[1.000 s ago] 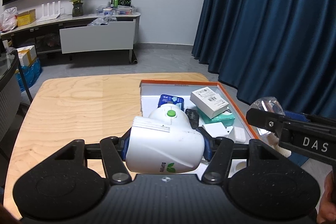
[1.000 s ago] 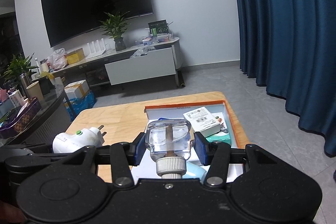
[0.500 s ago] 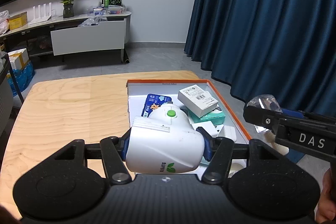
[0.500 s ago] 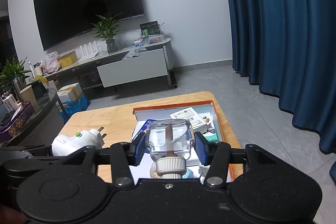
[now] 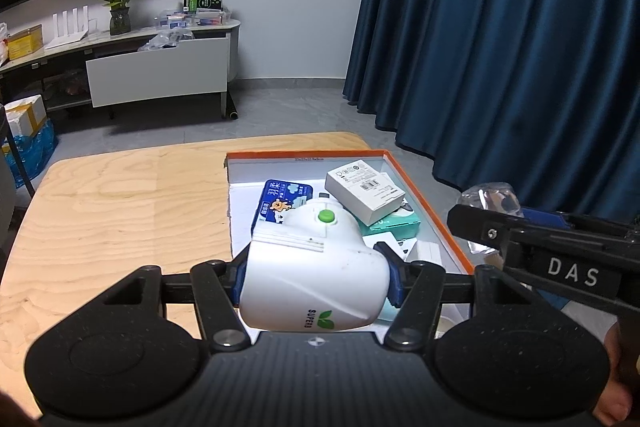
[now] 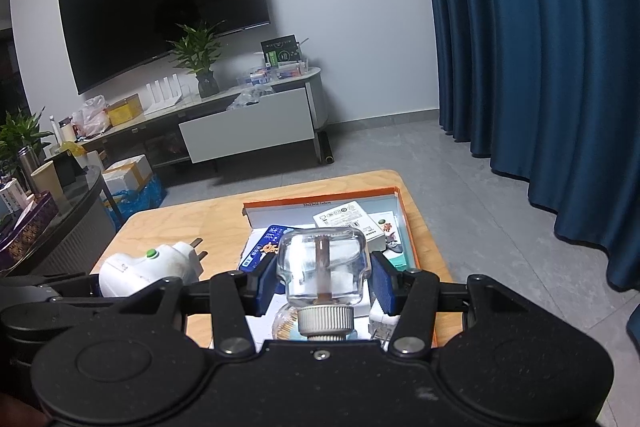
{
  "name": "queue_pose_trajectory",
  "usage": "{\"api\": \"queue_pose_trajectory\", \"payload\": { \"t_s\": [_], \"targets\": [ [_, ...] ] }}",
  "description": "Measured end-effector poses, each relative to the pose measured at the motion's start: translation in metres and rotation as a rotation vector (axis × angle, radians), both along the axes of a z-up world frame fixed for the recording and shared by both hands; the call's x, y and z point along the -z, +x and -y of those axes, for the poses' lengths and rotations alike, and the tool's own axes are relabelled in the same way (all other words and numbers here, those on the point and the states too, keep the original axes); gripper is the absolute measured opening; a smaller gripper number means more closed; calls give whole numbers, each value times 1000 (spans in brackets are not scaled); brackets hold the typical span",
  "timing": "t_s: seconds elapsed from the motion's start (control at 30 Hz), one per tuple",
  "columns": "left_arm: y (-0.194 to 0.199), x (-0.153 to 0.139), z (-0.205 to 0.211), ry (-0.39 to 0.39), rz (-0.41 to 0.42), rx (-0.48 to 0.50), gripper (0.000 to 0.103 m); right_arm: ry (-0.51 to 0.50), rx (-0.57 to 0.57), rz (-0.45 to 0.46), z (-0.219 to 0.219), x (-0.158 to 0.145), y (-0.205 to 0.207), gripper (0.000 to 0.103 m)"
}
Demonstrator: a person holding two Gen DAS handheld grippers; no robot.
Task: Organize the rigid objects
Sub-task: 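Move both held items over the tray, the plug-in above the blue box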
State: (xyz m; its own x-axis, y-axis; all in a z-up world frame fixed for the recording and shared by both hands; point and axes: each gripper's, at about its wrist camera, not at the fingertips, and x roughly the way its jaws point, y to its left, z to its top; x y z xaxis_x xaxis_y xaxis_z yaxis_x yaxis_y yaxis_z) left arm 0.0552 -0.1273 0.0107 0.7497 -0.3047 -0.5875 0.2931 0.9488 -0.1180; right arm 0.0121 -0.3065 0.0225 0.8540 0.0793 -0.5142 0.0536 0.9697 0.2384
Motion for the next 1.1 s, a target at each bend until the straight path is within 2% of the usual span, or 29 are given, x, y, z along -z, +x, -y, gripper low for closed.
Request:
{"api": "queue_pose_trajectory", "payload": {
  "t_s": [1.1],
  "targets": [
    [38,7,15,0,-28,25,61,9,9,-10,25,1,43,60]
  ]
}}
